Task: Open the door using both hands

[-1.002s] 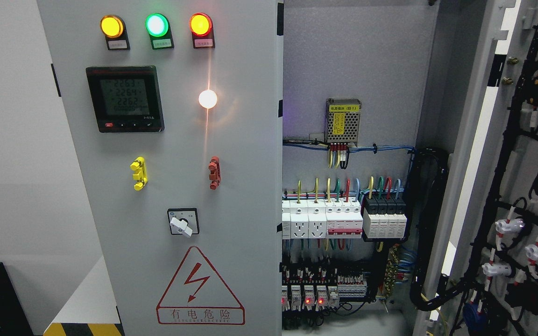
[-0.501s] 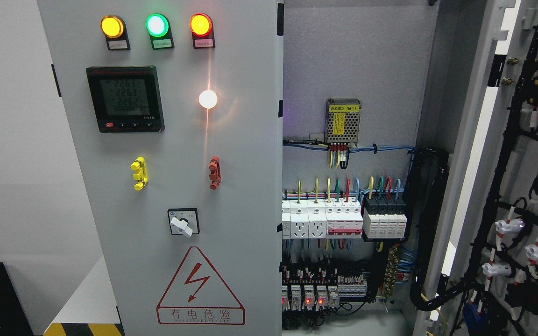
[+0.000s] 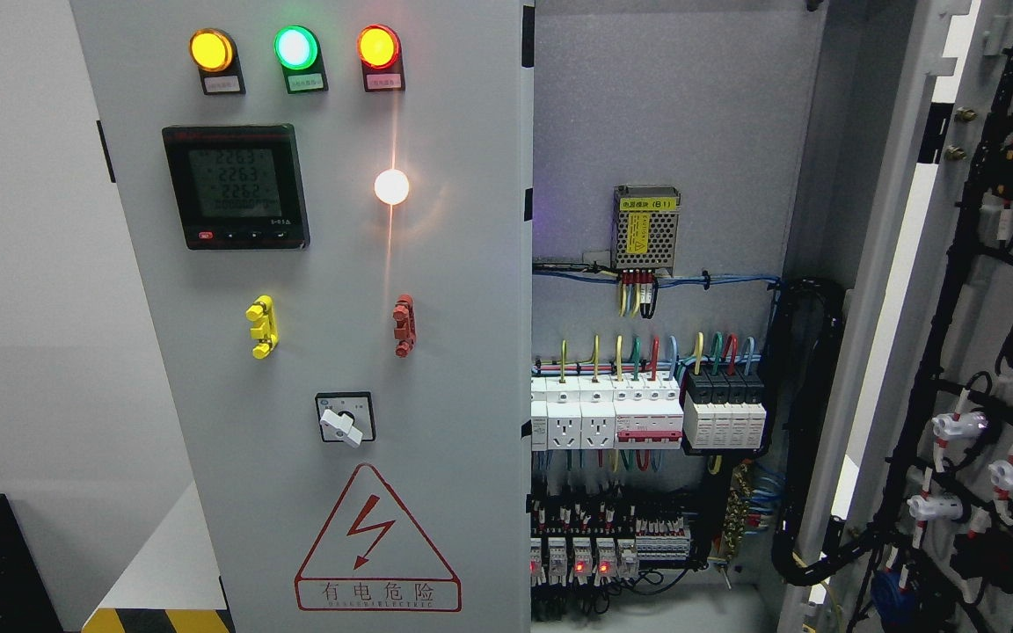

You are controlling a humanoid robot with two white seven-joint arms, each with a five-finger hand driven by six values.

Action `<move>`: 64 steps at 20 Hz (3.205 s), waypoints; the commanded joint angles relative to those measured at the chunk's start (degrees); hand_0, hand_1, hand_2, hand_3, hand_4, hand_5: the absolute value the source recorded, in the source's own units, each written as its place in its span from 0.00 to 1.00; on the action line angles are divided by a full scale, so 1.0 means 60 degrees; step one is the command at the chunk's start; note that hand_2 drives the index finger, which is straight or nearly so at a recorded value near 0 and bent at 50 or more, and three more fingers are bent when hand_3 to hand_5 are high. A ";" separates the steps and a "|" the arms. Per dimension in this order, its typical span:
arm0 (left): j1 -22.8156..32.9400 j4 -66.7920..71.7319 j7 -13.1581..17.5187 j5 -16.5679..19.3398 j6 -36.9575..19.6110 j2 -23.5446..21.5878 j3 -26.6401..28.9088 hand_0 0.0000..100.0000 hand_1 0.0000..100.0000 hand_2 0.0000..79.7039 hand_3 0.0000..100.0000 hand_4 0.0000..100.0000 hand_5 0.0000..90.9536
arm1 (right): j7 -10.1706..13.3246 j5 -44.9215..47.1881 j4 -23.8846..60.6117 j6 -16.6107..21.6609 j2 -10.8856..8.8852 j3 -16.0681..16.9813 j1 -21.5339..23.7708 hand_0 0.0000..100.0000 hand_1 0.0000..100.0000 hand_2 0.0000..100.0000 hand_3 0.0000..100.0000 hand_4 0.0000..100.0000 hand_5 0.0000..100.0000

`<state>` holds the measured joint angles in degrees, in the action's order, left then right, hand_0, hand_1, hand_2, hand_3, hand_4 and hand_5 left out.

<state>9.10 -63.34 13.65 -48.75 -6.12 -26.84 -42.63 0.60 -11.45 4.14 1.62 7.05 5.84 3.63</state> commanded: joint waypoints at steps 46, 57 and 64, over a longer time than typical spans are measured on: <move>-0.0623 1.0470 -0.1337 0.8404 -0.1265 0.4517 0.8876 0.00 0.00 0.00 0.00 0.00 0.00 | 0.0002 -0.0011 0.0013 -0.0006 0.0011 0.0007 0.0010 0.19 0.00 0.00 0.00 0.00 0.00; -0.0652 1.0543 -0.1599 0.8389 -0.1221 0.4517 0.8833 0.00 0.00 0.00 0.00 0.00 0.00 | 0.0002 -0.0011 0.4679 0.0038 -0.0033 -0.0255 0.1297 0.19 0.00 0.00 0.00 0.00 0.00; -0.0652 1.0499 -0.1879 0.8389 -0.1250 0.4560 0.8803 0.00 0.00 0.00 0.00 0.00 0.00 | 0.0002 -0.0011 0.8857 0.0038 -0.0106 -0.1354 0.2397 0.19 0.00 0.00 0.00 0.00 0.00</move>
<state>5.22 -0.82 2.36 0.19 -13.57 -0.21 9.32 0.60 -11.49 26.13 1.78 6.79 3.21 13.66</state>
